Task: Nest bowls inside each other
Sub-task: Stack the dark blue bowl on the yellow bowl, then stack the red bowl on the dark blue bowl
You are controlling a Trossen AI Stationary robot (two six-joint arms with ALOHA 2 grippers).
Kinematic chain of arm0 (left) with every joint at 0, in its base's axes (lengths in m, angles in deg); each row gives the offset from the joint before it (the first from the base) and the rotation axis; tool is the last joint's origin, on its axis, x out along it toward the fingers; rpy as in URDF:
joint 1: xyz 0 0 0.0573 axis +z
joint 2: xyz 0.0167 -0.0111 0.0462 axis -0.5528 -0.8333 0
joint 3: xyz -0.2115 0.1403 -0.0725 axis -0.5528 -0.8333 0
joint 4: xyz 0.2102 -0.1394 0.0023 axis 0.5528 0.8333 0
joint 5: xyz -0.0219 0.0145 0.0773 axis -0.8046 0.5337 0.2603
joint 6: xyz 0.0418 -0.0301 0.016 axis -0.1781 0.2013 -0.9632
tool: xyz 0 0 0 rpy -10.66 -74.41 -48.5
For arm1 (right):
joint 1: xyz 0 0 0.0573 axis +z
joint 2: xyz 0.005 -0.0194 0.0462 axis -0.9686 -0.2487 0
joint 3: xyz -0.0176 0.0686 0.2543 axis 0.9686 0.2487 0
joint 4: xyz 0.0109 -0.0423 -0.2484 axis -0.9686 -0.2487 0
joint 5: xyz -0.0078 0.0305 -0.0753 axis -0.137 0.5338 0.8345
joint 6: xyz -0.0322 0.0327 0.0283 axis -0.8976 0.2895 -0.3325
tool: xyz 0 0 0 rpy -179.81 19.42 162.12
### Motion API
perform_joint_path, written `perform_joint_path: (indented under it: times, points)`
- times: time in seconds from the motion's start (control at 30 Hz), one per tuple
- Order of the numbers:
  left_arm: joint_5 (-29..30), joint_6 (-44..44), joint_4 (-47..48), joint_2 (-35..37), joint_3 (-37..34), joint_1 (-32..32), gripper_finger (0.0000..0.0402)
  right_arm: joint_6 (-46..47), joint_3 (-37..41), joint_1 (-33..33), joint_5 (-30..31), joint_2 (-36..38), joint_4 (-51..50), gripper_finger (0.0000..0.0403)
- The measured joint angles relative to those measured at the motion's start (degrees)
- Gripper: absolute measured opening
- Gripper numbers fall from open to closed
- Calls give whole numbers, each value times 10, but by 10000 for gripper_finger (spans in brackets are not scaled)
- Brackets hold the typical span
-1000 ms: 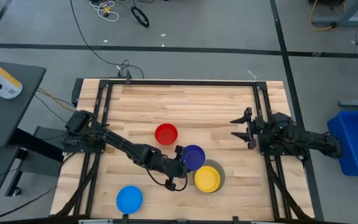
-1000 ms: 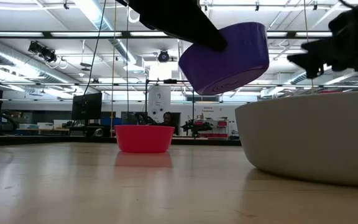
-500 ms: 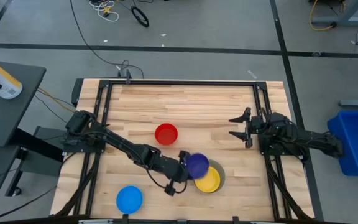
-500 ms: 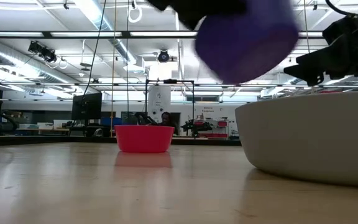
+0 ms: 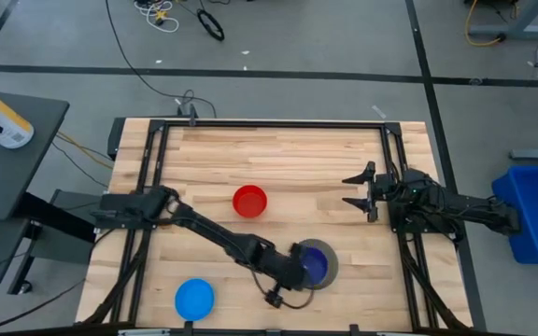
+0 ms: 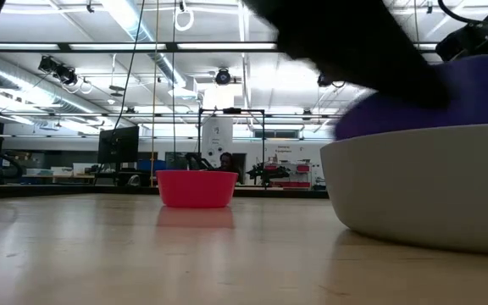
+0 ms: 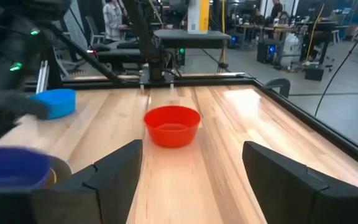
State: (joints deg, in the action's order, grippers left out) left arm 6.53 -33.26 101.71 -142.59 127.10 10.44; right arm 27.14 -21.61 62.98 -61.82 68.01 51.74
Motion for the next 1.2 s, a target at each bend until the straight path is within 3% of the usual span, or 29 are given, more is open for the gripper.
perform_joint_path:
  times: [0.3,0.57,0.8,1.03,1.2]
  points:
    - [12,4,47,-19,29,4,22,0,0,0,1,-14,1,297]
    - [16,15,60,-17,29,4,146,0,0,0,-1,-22,0,305]
    - [93,-2,78,9,29,-3,241,0,0,0,-1,-22,0,296]
    - [212,29,244,71,27,-1,250,0,0,0,-1,-22,0,283]
    - [273,96,314,109,-47,17,234,0,0,0,-1,-22,0,273]
